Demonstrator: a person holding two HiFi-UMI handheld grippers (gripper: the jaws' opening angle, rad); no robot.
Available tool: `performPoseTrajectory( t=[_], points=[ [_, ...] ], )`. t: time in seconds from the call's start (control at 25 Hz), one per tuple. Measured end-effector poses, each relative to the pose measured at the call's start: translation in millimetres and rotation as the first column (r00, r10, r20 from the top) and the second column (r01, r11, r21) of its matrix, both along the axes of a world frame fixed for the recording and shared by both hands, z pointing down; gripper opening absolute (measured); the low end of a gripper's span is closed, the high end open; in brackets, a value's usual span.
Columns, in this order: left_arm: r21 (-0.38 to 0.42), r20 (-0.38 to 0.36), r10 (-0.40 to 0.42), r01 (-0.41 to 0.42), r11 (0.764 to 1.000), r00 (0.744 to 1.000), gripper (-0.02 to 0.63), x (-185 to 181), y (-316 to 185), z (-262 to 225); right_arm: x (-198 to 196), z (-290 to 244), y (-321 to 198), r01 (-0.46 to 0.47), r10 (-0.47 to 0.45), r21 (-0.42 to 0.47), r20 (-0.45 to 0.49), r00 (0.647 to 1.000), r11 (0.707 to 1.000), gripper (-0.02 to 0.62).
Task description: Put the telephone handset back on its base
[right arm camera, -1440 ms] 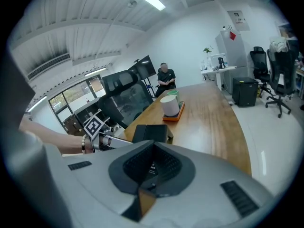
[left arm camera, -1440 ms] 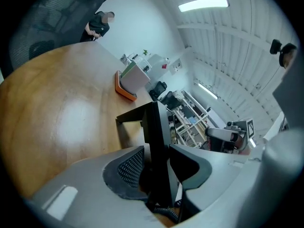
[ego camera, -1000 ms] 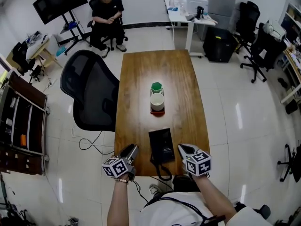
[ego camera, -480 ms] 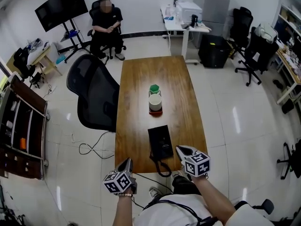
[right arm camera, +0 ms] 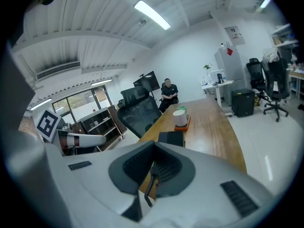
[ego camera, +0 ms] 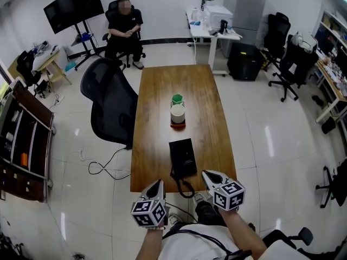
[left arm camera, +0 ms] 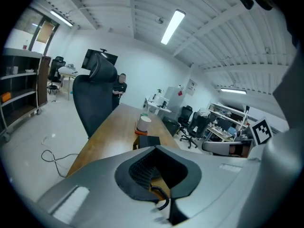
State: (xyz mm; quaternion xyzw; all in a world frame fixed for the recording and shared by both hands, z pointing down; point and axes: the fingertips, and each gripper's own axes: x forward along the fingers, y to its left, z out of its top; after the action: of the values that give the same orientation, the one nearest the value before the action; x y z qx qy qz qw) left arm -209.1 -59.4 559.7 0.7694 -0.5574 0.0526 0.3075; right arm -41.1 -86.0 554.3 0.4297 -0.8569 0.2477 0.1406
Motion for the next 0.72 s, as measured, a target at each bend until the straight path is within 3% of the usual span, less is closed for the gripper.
performPoseTrajectory(
  t=[0.24, 0.72],
  points=[
    [0.02, 0.001, 0.048, -0.048, 0.999, 0.999, 0.005, 13.3, -0.6, -5.0, -0.8, 2.7, 11.1, -0.015, 0.015, -0.004, 0.002, 1.0, 1.0, 0.0],
    [0.025, -0.026, 0.044, -0.043, 0.999, 0.999, 0.005, 21.3, 3.6, -7.7, 16.8, -5.5, 20.8, -0.028, 0.028, 0.008, -0.028, 0.999, 1.0, 0.0]
  ],
)
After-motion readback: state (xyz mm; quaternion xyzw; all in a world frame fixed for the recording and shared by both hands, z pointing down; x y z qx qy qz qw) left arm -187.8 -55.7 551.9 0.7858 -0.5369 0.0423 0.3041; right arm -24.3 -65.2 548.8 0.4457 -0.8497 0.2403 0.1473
